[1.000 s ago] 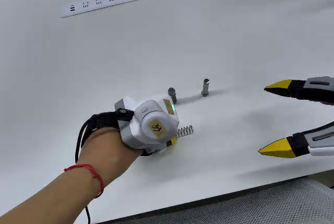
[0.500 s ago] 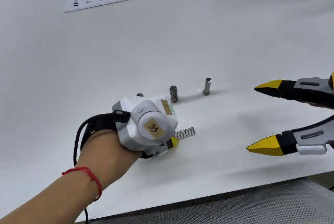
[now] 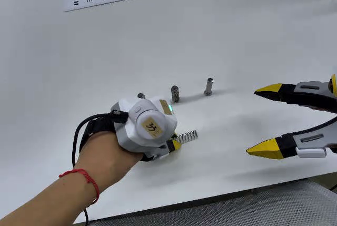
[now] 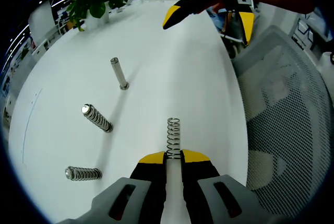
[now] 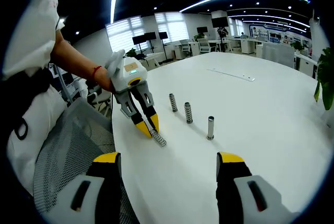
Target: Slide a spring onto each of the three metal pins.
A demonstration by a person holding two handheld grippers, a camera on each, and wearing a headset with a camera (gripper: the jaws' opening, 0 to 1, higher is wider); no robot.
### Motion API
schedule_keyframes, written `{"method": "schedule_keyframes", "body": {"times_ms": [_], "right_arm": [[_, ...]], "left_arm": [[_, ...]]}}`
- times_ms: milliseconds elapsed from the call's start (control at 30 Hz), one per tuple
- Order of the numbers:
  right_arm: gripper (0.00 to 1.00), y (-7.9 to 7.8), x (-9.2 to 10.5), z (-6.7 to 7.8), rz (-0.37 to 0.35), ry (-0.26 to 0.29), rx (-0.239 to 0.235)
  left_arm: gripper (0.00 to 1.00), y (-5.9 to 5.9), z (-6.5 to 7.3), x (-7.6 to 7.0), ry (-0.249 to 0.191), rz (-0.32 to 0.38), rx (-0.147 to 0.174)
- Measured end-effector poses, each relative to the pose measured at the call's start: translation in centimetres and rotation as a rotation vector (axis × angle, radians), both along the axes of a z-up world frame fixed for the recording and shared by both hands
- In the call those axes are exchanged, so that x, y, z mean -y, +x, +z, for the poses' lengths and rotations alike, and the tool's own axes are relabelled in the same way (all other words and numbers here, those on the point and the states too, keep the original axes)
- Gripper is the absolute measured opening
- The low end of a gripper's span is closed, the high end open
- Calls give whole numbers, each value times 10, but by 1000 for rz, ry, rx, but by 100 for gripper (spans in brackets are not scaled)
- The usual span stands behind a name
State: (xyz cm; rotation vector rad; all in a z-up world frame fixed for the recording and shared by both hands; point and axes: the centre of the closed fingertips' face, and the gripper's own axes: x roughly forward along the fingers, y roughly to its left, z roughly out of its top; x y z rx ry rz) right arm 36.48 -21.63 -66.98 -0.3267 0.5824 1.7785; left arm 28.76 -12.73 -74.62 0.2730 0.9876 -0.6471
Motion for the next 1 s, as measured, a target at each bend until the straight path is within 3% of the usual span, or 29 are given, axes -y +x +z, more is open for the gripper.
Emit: {"method": "schedule_keyframes", "body": {"times_ms": [200, 433, 700, 800, 900, 1000], "right_arm": [[72, -4, -2, 2, -3, -4, -21], [64, -11, -13, 23, -28, 16, -73], [50, -10, -44, 79, -167, 170, -257], [43, -9, -55, 99, -215, 226, -332], [36, -9, -62, 107, -228, 237, -342], [33, -12, -70, 120, -235, 266, -386]], "left_arm": [[10, 3, 14, 9, -61, 20, 37], [10, 10, 48, 18, -191, 100, 129], [10, 23, 102, 18, -342, 206, 281], [10, 31, 130, 17, -419, 256, 349], [10, 37, 152, 16, -465, 277, 409], [10, 41, 170, 15, -504, 296, 453]]}}
